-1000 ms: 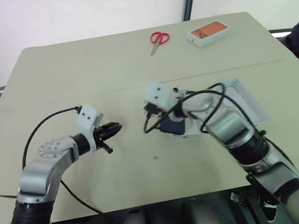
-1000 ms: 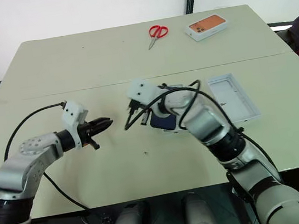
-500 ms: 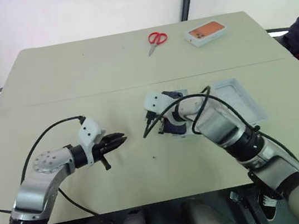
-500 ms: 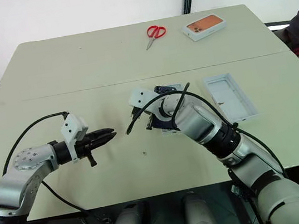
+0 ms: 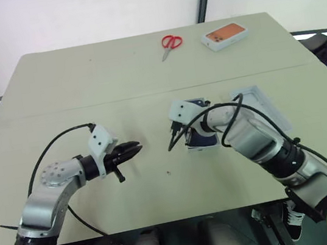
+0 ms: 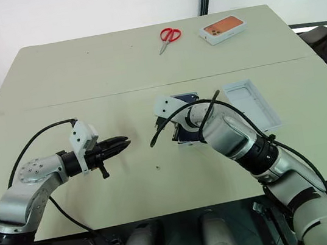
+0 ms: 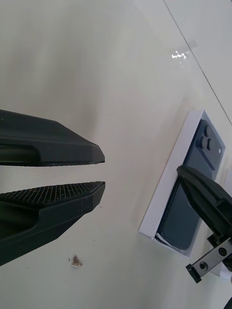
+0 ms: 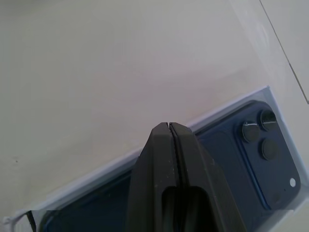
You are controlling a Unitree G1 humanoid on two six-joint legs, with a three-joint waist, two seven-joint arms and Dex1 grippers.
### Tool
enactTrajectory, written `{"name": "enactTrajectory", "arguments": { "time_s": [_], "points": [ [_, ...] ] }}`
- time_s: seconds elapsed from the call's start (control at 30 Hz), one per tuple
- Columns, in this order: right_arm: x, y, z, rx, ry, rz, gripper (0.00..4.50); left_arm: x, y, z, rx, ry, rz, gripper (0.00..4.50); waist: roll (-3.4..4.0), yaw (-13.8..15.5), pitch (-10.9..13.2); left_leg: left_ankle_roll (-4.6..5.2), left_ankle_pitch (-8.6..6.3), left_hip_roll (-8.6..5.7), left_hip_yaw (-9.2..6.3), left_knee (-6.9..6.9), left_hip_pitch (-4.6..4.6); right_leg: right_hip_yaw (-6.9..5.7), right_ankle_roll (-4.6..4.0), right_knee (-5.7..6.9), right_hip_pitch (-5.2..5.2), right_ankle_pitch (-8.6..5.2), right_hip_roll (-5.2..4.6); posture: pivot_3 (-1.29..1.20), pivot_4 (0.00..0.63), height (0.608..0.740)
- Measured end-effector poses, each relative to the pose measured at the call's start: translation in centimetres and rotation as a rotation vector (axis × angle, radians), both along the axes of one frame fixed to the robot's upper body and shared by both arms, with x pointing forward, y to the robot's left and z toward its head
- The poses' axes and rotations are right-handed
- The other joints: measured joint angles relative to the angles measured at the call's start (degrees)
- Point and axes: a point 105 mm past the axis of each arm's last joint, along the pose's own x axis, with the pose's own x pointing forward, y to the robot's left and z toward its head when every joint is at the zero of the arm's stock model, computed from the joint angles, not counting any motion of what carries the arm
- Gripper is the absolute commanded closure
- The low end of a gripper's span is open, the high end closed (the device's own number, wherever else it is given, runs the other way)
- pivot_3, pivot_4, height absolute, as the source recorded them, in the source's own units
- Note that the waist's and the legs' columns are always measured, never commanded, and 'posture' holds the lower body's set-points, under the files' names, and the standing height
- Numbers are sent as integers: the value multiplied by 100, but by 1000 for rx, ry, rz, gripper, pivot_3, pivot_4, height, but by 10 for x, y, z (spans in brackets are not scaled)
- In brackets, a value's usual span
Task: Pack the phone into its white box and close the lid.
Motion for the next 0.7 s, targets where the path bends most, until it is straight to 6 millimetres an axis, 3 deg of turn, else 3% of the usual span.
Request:
{"name": "enactTrajectory", "arguments": {
  "time_s": [0.27, 0.3, 0.4, 0.57, 0.7],
  "points": [
    [-8, -3, 16, 82, -33, 60, 4500, 5, -5, -2, -8, 20, 23, 3846, 0, 39, 0, 1, 0, -2, -2, 6, 0, -3, 1, -1, 7, 0, -2, 0, 150, 740],
    [-6, -11, 22, 90, -49, 42, 4500, 10, -6, -3, -11, 34, 50, 3846, -1, 56, 0, 3, -1, -5, -6, 9, 0, -8, 1, -1, 11, 0, -3, 0, 150, 740],
    [-2, -35, 32, 97, -75, -15, 4500, 25, -10, -7, 7, 67, 111, 4481, -1, 52, 0, 8, -4, -9, -6, 13, 2, -9, 3, -1, 18, -1, -4, 0, 150, 740],
    [1, -90, 32, 36, -74, -141, 4500, 39, -46, -7, 28, 86, 54, 4481, -4, 38, 2, 9, -3, -9, -1, 14, 1, -7, 4, -1, 16, -1, -2, 0, 150, 740],
    [3, -109, 23, -55, -81, -167, 4500, 54, -72, -6, 85, 104, 15, 4481, -3, -6, 1, 9, -3, -12, 6, 15, 7, -3, 4, 4, 14, -1, 9, 0, 150, 740]
  ]
}}
